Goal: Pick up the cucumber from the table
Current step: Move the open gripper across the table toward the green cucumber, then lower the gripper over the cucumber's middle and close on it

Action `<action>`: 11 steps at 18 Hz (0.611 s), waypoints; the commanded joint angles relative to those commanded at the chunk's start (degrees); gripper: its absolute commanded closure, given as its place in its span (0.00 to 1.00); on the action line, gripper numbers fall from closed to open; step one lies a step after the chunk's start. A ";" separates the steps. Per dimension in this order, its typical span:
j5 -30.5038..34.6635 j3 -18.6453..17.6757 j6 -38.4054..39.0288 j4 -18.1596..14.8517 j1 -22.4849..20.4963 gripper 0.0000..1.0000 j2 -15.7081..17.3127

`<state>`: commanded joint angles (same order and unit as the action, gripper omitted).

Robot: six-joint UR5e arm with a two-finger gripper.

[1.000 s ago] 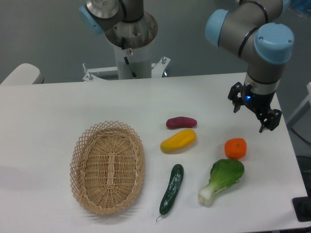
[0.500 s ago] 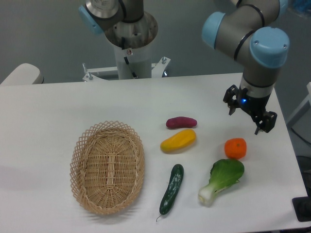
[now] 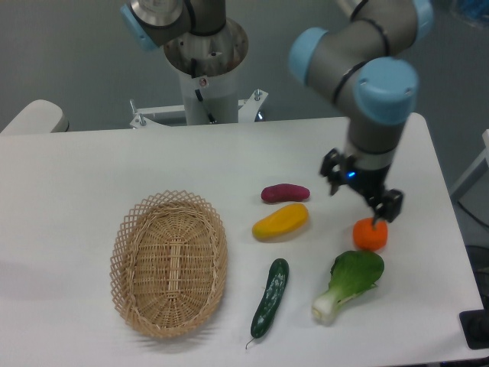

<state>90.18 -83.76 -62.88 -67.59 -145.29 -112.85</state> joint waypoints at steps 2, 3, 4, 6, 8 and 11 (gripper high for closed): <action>-0.26 -0.17 6.69 1.48 1.67 0.00 -1.40; -0.27 -0.35 9.33 3.23 2.72 0.00 -2.45; -0.35 -0.26 12.14 4.82 3.86 0.00 -3.42; -0.35 -0.35 17.42 7.81 5.54 0.00 -5.97; -0.27 -0.44 20.25 10.53 6.68 0.00 -7.99; -0.09 -0.44 20.08 11.78 7.48 0.00 -10.28</action>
<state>90.09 -84.20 -42.80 -55.81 -137.81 -123.13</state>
